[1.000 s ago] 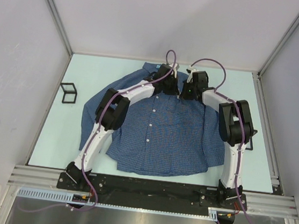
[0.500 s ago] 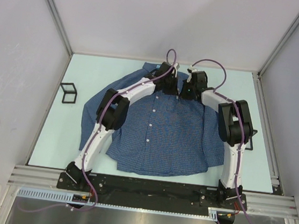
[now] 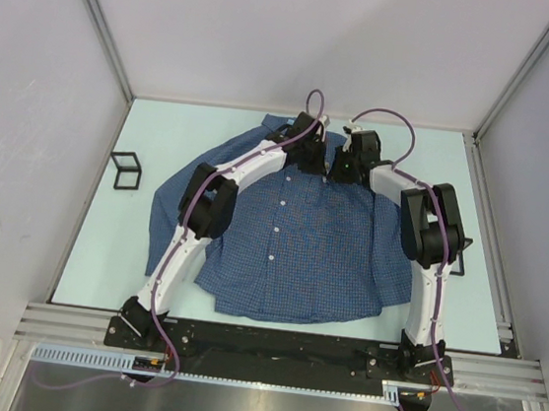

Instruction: Remove the brooch from the garment

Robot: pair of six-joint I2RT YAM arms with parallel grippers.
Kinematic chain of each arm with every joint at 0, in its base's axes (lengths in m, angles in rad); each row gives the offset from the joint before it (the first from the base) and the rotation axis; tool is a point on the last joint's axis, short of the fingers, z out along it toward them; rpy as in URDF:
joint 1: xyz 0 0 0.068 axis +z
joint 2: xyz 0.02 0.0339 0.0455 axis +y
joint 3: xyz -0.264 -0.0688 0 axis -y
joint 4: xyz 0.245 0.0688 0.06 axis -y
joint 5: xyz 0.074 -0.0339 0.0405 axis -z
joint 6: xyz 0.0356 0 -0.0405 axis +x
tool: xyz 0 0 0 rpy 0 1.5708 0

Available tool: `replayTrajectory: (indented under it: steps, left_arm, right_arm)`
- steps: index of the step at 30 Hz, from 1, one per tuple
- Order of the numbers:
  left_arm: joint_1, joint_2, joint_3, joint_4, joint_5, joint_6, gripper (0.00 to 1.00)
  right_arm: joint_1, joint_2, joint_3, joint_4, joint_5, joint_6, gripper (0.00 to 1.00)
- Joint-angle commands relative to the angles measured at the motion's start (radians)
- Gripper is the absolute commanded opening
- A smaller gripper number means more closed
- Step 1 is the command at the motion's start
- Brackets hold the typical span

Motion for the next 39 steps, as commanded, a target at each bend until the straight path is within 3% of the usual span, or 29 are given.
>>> replayTrajectory:
  steps: [1,18,25,31,39]
  left_arm:
    - [-0.056,-0.013,-0.019,-0.053,0.132,-0.017,0.00]
    - [-0.047,-0.072,-0.063,0.005,0.085,0.006,0.00]
    - [-0.024,-0.083,-0.039,-0.039,0.071,-0.011,0.00]
    - [-0.015,-0.080,-0.037,-0.067,0.120,-0.023,0.00]
    - [-0.010,-0.108,-0.025,-0.116,0.065,0.001,0.00]
  right_arm:
    - [0.038,-0.049,0.030,0.091,-0.054,0.042,0.21]
    - [0.001,-0.104,-0.038,0.090,-0.067,0.058,0.37]
    - [-0.007,-0.138,-0.067,0.030,0.080,0.078,0.44]
    - [-0.019,-0.130,-0.098,0.021,0.149,0.118,0.45]
    - [-0.049,-0.100,-0.102,0.019,0.214,0.158,0.39]
